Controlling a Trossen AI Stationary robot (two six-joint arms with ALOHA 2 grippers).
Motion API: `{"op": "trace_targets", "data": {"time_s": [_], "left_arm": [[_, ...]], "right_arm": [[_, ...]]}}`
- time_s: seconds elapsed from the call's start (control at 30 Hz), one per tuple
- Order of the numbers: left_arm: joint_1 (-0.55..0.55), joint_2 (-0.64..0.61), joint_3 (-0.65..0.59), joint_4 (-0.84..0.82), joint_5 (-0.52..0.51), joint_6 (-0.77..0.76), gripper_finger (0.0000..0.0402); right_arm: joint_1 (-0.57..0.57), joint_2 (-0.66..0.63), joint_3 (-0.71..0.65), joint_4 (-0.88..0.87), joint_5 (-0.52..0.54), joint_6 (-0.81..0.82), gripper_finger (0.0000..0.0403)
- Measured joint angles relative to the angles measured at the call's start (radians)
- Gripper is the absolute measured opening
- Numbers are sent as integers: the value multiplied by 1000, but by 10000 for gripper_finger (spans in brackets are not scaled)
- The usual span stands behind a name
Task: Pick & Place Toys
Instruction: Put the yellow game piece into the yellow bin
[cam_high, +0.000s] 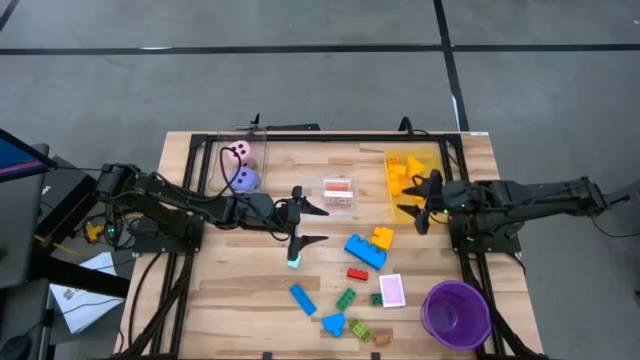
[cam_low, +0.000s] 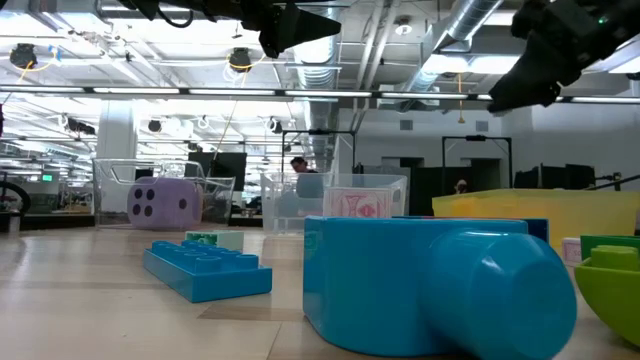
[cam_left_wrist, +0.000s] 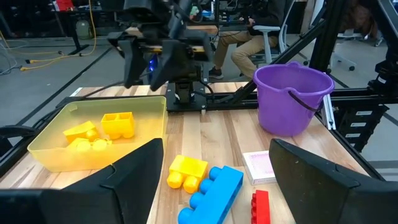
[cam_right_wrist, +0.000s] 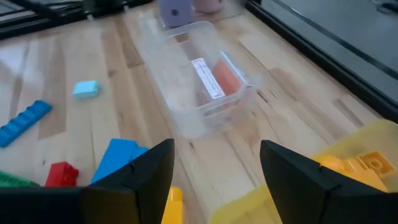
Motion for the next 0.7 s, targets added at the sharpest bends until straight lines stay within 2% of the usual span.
{"op": "trace_targets", "data": {"time_s": [0.3, 0.7], "left_arm": [[0, 0, 0, 0, 0, 0, 288], [-11, 0, 0, 0, -1, -13, 288]], "right_arm": [[56, 0, 0, 77, 3, -93, 230], [68, 0, 0, 82, 3, -99, 230]]}}
